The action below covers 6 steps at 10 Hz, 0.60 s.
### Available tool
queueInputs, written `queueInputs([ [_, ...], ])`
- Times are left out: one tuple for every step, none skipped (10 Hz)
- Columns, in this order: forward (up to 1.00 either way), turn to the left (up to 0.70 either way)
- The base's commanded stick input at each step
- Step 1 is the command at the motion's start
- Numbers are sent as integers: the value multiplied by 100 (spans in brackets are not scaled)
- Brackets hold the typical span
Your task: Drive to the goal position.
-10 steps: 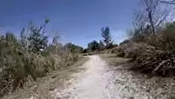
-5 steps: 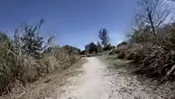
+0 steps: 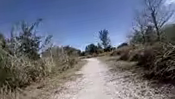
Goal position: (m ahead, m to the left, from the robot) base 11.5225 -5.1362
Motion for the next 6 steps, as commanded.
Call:
queueInputs([
  [70,0],
  [70,-19],
  [70,-23],
  [70,0],
  [70,0],
  [70,0],
])
